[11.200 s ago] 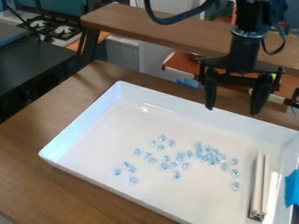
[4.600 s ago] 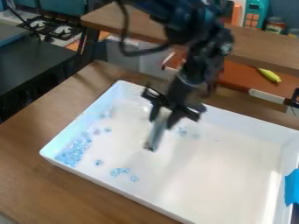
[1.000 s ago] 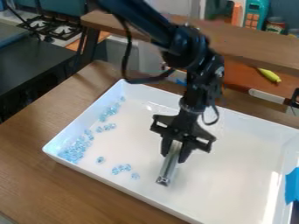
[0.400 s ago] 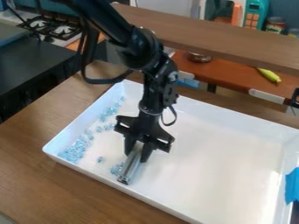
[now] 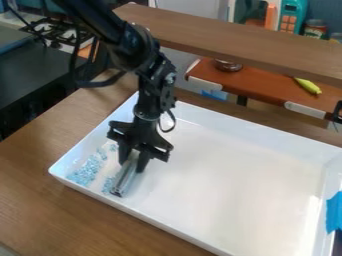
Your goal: Sweep into pile
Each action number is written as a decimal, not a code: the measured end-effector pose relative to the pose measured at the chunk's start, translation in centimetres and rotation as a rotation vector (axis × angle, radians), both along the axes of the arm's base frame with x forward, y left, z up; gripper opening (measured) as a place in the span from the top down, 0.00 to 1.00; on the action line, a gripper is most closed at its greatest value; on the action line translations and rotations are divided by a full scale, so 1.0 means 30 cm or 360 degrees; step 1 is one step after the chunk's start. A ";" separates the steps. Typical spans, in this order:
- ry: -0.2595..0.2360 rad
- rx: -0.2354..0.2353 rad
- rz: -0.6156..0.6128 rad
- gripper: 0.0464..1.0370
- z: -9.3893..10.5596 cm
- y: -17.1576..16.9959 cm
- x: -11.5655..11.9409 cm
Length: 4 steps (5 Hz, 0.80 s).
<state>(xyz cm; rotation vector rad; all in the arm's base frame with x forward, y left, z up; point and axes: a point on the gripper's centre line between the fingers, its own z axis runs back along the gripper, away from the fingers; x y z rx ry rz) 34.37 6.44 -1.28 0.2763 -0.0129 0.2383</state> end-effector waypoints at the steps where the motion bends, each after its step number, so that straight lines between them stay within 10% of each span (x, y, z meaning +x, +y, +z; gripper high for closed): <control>1: -0.0044 0.0135 -0.0016 0.66 0.013 0.075 0.018; 2: -0.0053 0.0165 -0.0004 0.66 0.015 0.081 0.020; 4: -0.0081 -0.0015 -0.0015 0.66 0.113 -0.144 0.036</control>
